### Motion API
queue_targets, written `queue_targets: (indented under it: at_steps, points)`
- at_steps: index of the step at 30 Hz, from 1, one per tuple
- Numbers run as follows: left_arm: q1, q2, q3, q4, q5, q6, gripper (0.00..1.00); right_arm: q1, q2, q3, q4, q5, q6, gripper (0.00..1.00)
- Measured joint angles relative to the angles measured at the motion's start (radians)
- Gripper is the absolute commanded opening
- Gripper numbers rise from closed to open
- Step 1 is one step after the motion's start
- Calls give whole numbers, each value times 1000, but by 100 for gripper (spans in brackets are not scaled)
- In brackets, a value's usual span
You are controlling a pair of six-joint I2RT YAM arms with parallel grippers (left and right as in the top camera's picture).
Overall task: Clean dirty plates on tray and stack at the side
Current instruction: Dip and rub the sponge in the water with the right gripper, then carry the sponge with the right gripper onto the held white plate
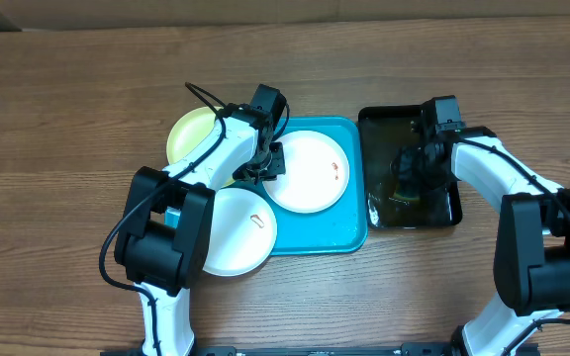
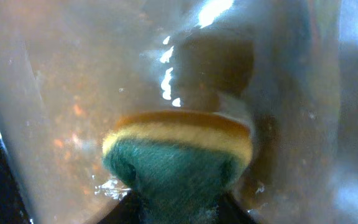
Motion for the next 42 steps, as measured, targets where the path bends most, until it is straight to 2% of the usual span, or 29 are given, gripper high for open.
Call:
queue_targets:
  at_steps: [4, 9, 14, 20, 37, 42]
  points:
    - [0, 0, 0, 0, 1, -6, 4, 0, 0, -3, -1, -14, 4, 4]
    - [1, -6, 0, -3, 3, -3, 4, 0, 0, 3, -24, -17, 2, 4]
    - [1, -6, 1, -4, 3, -2, 4, 0, 10, 86, -218, -17, 2, 4]
    - [1, -6, 1, -4, 5, 2, 4, 2, 10, 237, -336, -15, -13, 4]
    - [1, -6, 1, -3, 5, 2, 4, 15, 10, 252, -378, -3, -33, 4]
    - [1, -6, 1, -2, 5, 2, 4, 15, 10, 297, -470, -2, -45, 4]
